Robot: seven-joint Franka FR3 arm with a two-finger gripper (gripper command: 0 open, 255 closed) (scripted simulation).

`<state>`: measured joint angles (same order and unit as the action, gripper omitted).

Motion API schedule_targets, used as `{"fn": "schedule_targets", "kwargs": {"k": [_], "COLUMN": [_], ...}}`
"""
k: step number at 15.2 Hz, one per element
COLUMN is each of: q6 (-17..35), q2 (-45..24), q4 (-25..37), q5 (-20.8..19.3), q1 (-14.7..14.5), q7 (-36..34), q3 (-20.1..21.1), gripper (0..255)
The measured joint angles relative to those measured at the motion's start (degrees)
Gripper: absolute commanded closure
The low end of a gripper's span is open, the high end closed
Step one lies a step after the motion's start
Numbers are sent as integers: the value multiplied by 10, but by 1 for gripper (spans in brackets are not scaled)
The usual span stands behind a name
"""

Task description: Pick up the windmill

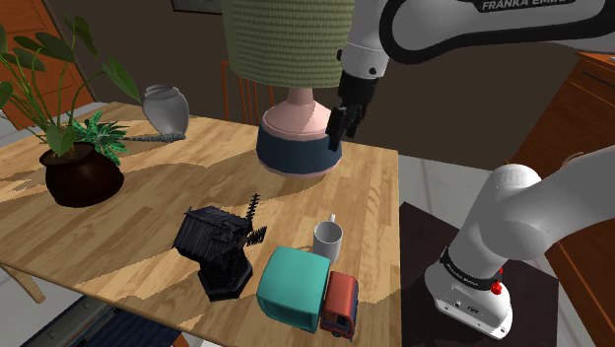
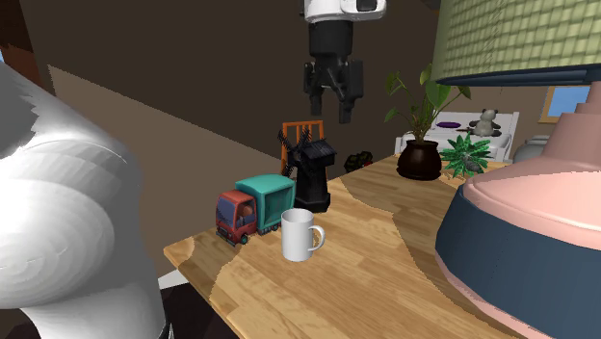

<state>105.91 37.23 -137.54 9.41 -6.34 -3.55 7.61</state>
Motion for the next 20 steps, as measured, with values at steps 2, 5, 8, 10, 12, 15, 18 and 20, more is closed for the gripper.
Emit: {"fn": "schedule_targets", "kwargs": {"k": [2, 5, 8, 10, 12, 15, 18, 20], "q6": [26, 66, 107, 131, 154, 187, 216, 231], "q2": [-18, -58, -91, -119, -140, -183, -214, -223], "q4": [0, 16, 23, 39, 48, 77, 96, 91], "q5": [21, 51, 79, 96, 112, 133, 148, 152], "q1": [-12, -30, -48, -59, -68, -83, -96, -98], "q7": [-6, -17, -21, -27, -24, -31, -36, -31], "q3": [10, 29, 45, 58, 65, 83, 98, 100], "gripper": [0, 0, 0, 0, 0, 0, 0, 0]}}
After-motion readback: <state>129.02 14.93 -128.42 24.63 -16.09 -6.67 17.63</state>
